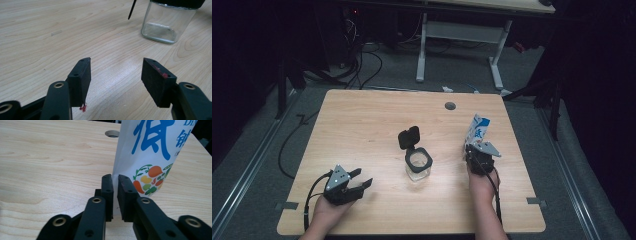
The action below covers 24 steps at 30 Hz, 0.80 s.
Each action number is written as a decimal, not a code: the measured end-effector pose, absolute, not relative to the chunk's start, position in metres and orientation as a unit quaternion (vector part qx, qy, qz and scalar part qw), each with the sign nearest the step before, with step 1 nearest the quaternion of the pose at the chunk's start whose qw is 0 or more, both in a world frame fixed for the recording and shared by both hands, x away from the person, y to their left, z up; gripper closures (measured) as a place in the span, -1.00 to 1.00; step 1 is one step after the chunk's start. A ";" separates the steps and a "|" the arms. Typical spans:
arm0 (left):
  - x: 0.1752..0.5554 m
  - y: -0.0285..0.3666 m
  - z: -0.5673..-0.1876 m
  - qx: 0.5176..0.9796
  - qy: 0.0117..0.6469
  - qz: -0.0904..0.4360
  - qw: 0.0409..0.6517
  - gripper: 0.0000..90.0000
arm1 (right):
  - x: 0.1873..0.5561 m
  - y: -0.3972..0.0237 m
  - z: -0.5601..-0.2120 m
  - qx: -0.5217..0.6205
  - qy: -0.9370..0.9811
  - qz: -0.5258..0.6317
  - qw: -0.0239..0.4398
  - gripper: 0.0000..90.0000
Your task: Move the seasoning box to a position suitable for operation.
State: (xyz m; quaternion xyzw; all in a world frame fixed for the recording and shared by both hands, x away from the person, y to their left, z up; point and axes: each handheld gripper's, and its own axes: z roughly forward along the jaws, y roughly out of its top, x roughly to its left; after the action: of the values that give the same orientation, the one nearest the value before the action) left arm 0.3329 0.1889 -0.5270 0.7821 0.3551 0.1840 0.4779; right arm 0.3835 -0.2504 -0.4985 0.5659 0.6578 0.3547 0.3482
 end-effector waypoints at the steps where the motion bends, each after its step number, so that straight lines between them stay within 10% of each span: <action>1: 0.333 0.189 -0.527 0.782 0.355 0.184 0.478 -0.08 | 0.383 -0.250 -0.499 0.567 0.658 0.353 0.348 0.91; 24: 0.333 0.188 -0.528 0.783 0.355 0.187 0.476 -0.10 | 0.359 -0.260 -0.500 0.559 0.660 0.359 0.350 1.00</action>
State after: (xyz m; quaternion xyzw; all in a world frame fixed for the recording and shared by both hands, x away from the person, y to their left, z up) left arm 0.3326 0.1878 -0.5278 0.7826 0.3546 0.1870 0.4764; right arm 0.3586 -0.2600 -0.5003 0.5590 0.6605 0.3587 0.3502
